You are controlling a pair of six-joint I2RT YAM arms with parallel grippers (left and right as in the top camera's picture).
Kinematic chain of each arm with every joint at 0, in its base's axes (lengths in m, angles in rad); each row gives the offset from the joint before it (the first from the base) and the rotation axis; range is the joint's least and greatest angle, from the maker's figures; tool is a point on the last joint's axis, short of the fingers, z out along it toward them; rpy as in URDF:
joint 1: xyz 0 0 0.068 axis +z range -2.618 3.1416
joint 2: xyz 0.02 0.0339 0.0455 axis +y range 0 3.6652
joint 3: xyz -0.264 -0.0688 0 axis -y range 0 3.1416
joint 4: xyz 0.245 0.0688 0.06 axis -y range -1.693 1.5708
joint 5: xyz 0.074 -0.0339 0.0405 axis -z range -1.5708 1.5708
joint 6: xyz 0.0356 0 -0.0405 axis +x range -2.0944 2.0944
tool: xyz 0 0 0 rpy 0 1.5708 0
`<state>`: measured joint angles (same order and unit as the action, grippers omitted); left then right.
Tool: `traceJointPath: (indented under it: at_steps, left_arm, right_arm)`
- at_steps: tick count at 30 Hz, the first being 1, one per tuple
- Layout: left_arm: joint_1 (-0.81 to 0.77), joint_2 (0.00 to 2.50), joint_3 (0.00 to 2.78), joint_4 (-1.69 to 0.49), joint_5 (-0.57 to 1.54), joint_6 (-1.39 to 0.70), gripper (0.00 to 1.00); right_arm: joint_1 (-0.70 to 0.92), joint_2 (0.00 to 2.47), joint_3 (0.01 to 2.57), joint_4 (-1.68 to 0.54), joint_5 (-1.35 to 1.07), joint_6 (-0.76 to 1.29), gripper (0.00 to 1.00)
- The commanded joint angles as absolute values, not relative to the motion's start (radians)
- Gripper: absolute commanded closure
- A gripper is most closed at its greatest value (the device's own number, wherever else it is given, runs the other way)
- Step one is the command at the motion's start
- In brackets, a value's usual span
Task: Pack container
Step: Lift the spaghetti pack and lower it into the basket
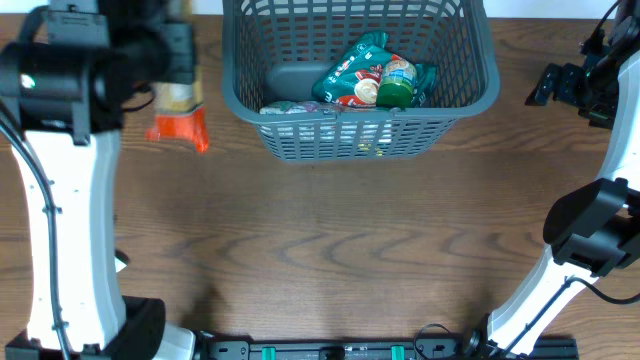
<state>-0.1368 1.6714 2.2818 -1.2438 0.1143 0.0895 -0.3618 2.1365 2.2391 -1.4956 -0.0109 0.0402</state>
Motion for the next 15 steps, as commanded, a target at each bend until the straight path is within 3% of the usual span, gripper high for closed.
traceJointPath:
  at_steps: [1,8,15]
  left_arm:
    - [-0.239,1.666,2.378,-1.14,0.081,0.422,0.94]
    - [-0.396,1.729,2.376,-0.902,0.099,0.929,0.94]
    - [-0.417,1.893,2.376,-0.82,0.227,1.02,0.94]
  right_arm:
    - [-0.358,2.136,2.237,-1.502,-0.03,0.028,0.01]
    - [-0.358,2.136,2.237,-1.52,-0.038,0.028,0.01]
    - [-0.358,2.136,2.237,-1.549,-0.038,0.028,0.01]
